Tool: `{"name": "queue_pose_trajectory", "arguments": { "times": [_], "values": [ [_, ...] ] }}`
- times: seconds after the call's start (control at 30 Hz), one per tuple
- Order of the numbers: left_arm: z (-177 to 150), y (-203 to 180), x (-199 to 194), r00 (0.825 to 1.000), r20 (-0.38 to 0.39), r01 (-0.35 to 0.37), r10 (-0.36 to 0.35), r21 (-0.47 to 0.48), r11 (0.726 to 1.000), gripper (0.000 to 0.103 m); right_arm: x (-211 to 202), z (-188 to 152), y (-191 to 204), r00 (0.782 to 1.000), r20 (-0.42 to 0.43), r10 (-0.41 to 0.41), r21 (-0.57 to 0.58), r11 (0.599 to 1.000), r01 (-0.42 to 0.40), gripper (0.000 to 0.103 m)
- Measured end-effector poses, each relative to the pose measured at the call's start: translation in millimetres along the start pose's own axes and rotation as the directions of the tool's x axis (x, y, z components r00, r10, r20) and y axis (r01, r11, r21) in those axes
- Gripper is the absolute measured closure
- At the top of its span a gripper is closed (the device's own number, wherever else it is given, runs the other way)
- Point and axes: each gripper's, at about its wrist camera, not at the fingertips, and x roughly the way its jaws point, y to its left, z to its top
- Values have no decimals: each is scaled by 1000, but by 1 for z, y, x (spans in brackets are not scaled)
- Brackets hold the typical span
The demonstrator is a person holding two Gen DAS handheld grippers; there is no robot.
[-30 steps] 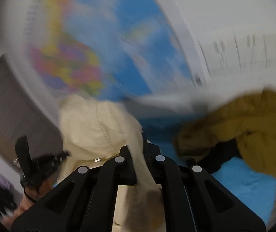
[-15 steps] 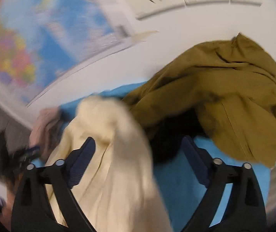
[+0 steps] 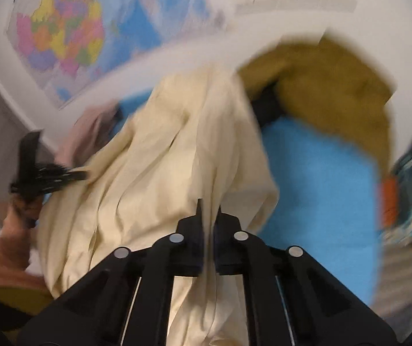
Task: Fold large clothes
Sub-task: 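Swing the held cream jacket and lay it flat on the bed with both tools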
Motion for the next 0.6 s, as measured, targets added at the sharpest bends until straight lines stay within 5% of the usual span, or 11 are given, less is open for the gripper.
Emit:
{"name": "queue_pose_trajectory", "arguments": {
  "times": [0.1, 0.17, 0.23, 0.3, 0.37, 0.5, 0.6],
  "values": [
    [11, 30, -42, 990, 123, -54, 64, -81, 995, 100, -29, 48, -13, 984, 101, -147, -41, 988, 152, 100],
    [10, 50, -47, 973, 145, -163, 181, -129, 978, 100, -27, 64, -28, 971, 110, -214, -33, 975, 219, 98],
    [2, 72, -30, 955, 73, -274, 288, -159, 949, 97, -2, 68, -49, 957, 55, -286, -10, 958, 287, 80],
    [-11, 85, -7, 919, -22, -392, 393, -150, 908, 87, 34, 55, -78, 963, -40, -268, 102, 957, 271, 28],
    [-26, 93, 7, 896, -74, -443, 437, -140, 885, 70, 53, 36, -94, 957, -86, -278, 162, 944, 289, 21],
    [-46, 109, -20, 969, 6, -239, 249, -252, 938, 61, 36, -3, -106, 983, -44, -177, 238, 954, 183, 8],
    [-61, 110, -53, 981, 88, -144, 174, -276, 950, 44, 0, -37, -106, 995, 37, -89, 253, 964, 77, 5]
  ]
}}
